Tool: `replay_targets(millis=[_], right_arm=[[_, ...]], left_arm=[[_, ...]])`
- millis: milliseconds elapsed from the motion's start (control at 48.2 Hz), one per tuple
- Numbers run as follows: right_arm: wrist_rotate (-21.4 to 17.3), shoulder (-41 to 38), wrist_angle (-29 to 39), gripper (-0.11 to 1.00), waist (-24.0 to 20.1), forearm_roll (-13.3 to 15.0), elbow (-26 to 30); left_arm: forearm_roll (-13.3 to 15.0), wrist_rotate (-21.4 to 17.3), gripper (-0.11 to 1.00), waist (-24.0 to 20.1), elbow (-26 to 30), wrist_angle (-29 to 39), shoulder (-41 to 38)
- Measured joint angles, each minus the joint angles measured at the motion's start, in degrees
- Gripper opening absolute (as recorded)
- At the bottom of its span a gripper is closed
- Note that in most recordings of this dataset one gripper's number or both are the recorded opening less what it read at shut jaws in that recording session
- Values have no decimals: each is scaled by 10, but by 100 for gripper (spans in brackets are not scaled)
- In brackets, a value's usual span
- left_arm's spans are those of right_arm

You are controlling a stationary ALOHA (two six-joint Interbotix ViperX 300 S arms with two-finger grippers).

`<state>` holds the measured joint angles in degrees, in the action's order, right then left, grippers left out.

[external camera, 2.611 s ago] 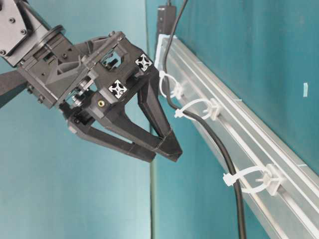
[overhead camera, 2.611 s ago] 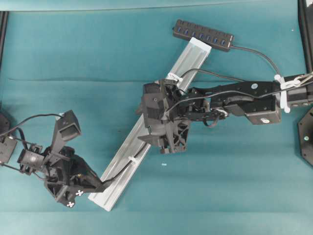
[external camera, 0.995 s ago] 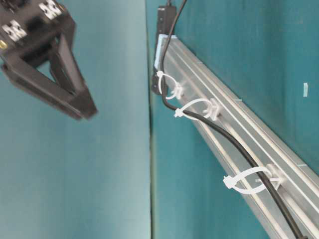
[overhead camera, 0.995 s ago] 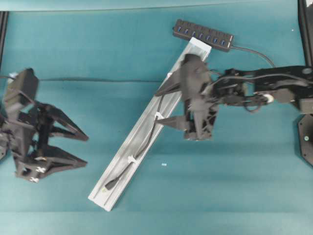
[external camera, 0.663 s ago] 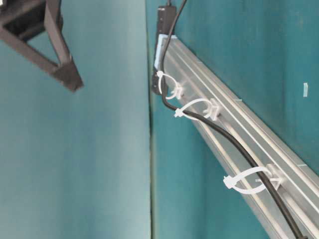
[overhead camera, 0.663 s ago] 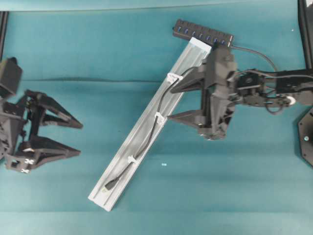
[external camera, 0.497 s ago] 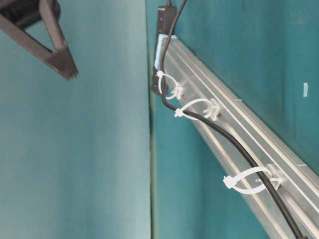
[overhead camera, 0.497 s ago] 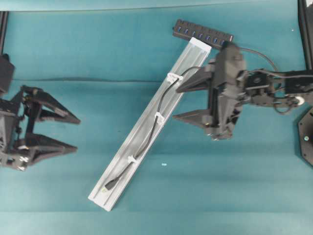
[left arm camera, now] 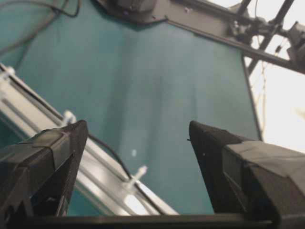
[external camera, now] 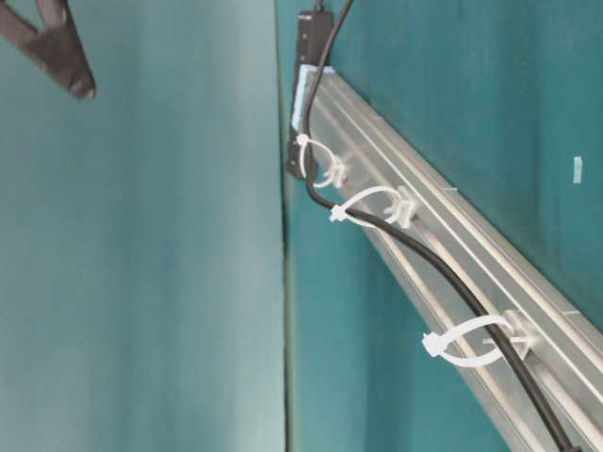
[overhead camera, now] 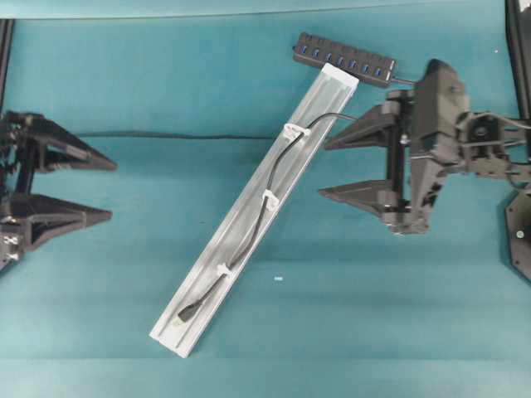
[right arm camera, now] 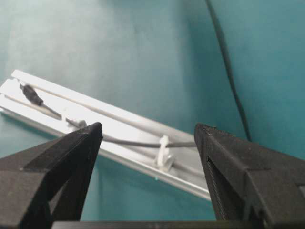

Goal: Pass the USB cable through three rings with both arms.

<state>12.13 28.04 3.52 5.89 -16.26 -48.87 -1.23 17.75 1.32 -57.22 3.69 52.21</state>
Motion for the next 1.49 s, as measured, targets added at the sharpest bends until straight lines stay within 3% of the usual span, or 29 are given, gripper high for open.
replay_targets(millis=[228, 560, 725, 1057, 1492], right_arm=[[-6, 59, -11, 84, 0, 0, -32], [-63, 143, -16, 84, 9, 0, -79], [-71, 189, -14, 84, 11, 0, -109], [-73, 255, -13, 83, 11, 0, -137], [-75, 282, -5, 83, 18, 0, -159]], left_arm=[[0, -33, 93, -18, -1, 0, 9], [0, -86, 93, -43, -4, -1, 52], [0, -113, 93, -48, -16, 0, 79], [0, -122, 93, -55, -37, 0, 105], [1, -120, 93, -55, -37, -1, 120]])
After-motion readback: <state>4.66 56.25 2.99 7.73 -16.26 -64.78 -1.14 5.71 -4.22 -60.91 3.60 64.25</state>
